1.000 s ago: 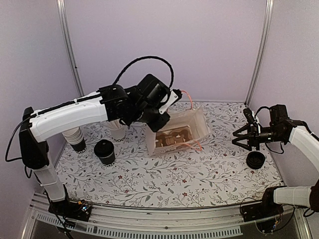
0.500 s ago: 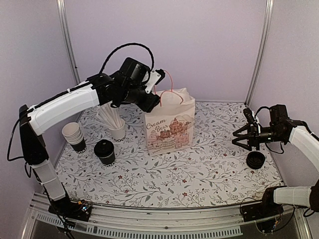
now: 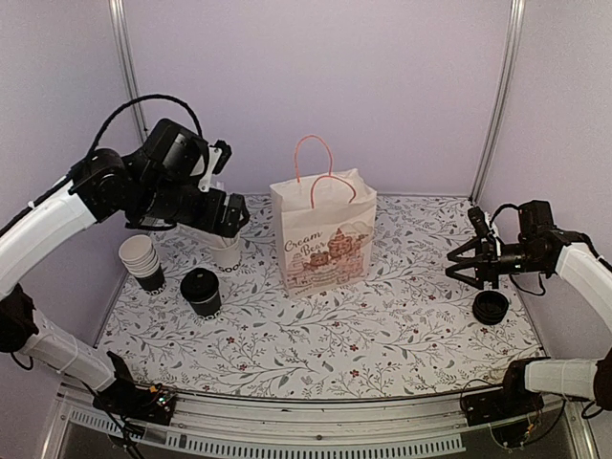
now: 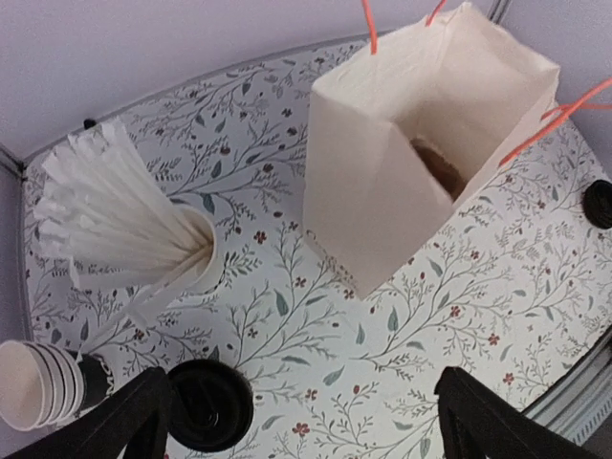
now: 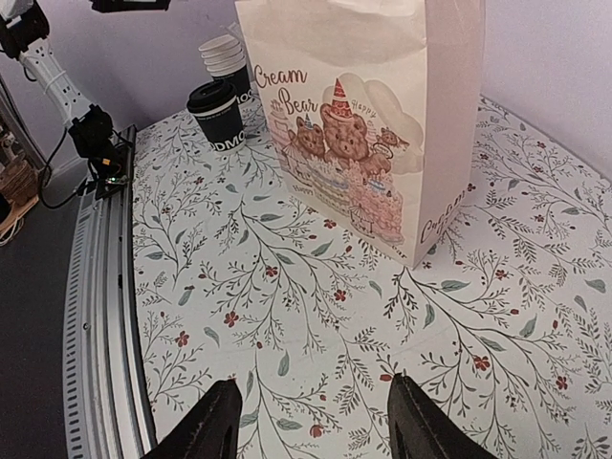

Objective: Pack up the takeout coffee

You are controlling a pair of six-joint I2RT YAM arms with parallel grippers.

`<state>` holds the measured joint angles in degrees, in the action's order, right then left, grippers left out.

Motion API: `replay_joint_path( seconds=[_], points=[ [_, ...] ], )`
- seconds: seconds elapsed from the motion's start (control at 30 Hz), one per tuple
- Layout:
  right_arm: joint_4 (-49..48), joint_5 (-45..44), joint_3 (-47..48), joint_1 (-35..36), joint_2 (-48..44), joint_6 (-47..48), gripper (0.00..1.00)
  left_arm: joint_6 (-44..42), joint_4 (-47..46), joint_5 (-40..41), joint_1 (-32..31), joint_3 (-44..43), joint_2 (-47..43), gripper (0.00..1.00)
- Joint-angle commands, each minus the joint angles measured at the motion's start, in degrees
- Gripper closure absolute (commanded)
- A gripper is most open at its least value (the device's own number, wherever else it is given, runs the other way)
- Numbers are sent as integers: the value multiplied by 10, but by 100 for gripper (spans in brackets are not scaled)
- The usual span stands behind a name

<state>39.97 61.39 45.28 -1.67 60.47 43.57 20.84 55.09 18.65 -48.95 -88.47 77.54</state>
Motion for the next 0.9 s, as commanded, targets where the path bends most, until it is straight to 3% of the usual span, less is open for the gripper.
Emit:
replay_joint_path(
  seconds=[0.0,0.17,0.27,0.5,0.67,0.87],
  points=[
    [12,10,-3,2,-3,13,45,139,104,-18,3,96,-39,0],
    [13,9,-3,5,-5,14,45,129,86,-47,30,169,-57,0],
    [13,8,-4,5,-10,13,45,124,76,-21,46,194,-53,0],
    [14,8,-4,5,-12,14,45,119,47,-30,135,258,-44,3],
    [15,7,-4,5,-10,17,45,99,0,-66,159,269,-50,12],
    [15,4,-4,5,-9,17,44,83,-17,-79,178,268,-29,15]
  ],
)
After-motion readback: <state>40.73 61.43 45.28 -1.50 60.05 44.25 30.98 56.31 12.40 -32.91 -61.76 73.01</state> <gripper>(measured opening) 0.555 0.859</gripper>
